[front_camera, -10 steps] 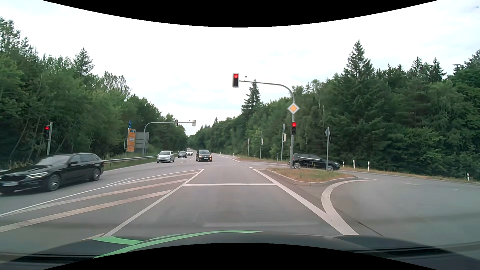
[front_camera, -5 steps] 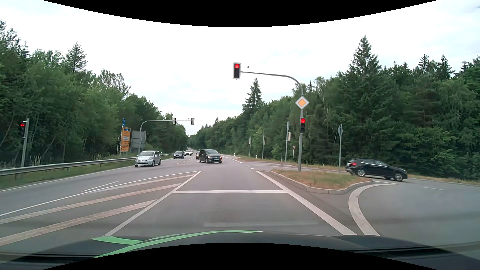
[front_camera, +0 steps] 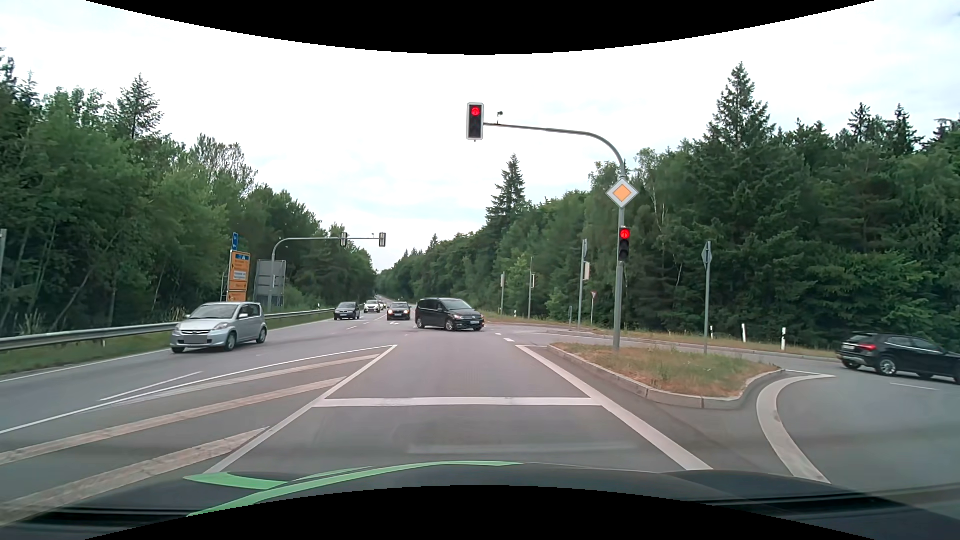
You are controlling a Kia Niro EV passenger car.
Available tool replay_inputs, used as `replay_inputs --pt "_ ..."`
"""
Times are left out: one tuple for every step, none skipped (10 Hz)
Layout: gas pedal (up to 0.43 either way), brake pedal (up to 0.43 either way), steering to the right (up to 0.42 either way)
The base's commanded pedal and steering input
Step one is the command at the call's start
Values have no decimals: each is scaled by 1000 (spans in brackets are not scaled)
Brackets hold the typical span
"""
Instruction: Follow the waypoints while adhering to traffic rules and regulations
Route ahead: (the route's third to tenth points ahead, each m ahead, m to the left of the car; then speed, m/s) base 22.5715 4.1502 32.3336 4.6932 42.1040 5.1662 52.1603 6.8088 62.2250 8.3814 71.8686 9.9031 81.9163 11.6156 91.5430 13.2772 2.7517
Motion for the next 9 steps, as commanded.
replay_inputs --pt "0 201 0" --pt "0 195 -3" --pt "0 201 -6" --pt "0 201 -6" --pt "0 201 -6" --pt "0 207 -7" --pt "0 213 -6" --pt "0 213 -6" --pt "0 213 -7"
